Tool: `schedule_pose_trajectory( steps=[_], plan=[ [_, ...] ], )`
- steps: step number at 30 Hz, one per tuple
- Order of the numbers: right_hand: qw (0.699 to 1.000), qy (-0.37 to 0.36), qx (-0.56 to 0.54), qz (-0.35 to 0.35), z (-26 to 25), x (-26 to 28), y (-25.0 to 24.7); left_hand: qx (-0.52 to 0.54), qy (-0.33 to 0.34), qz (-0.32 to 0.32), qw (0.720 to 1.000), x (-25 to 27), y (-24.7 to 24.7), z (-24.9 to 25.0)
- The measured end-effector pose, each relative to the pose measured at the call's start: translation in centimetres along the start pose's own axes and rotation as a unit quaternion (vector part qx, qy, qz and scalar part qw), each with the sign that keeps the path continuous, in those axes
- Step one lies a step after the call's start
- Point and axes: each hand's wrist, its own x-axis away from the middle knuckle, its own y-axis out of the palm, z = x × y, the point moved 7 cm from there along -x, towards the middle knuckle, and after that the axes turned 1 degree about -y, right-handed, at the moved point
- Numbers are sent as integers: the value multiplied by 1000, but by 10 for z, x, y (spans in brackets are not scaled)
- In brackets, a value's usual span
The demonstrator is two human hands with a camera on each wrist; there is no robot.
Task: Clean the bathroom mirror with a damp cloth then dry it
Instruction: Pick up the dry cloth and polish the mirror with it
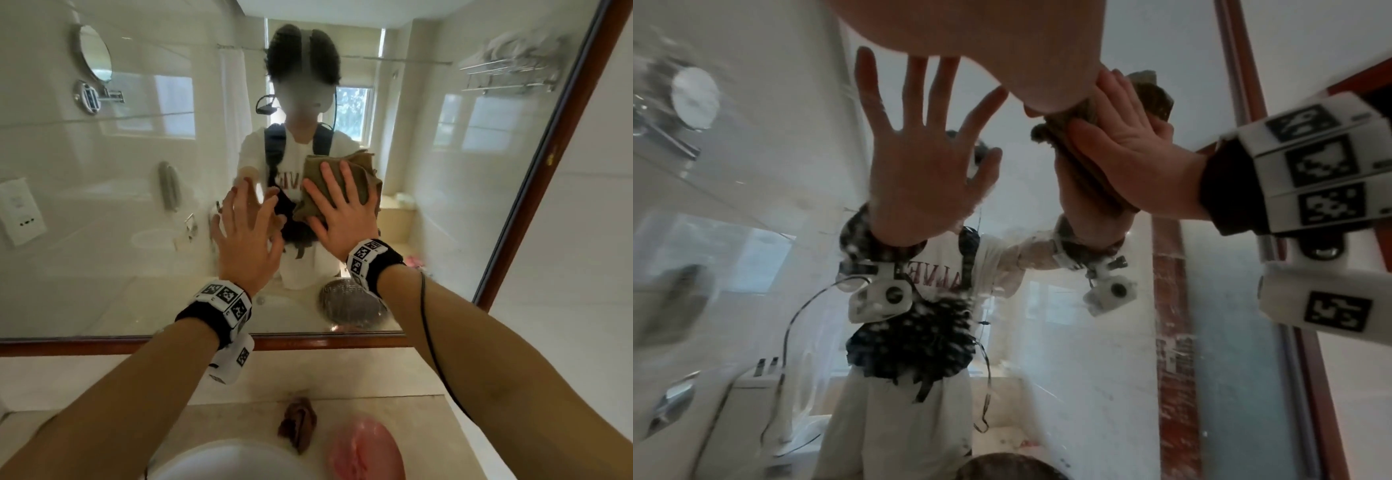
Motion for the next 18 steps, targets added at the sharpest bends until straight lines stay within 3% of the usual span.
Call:
schedule_pose_trajectory(
  steps=[10, 18],
  plan=[
    [978, 205, 7, 27, 173, 95, 6, -10, 58, 3, 998, -3, 37, 92],
    [949, 310, -10, 50, 216, 151, 28, -19, 60, -30, 998, 5, 49, 117]
  ],
)
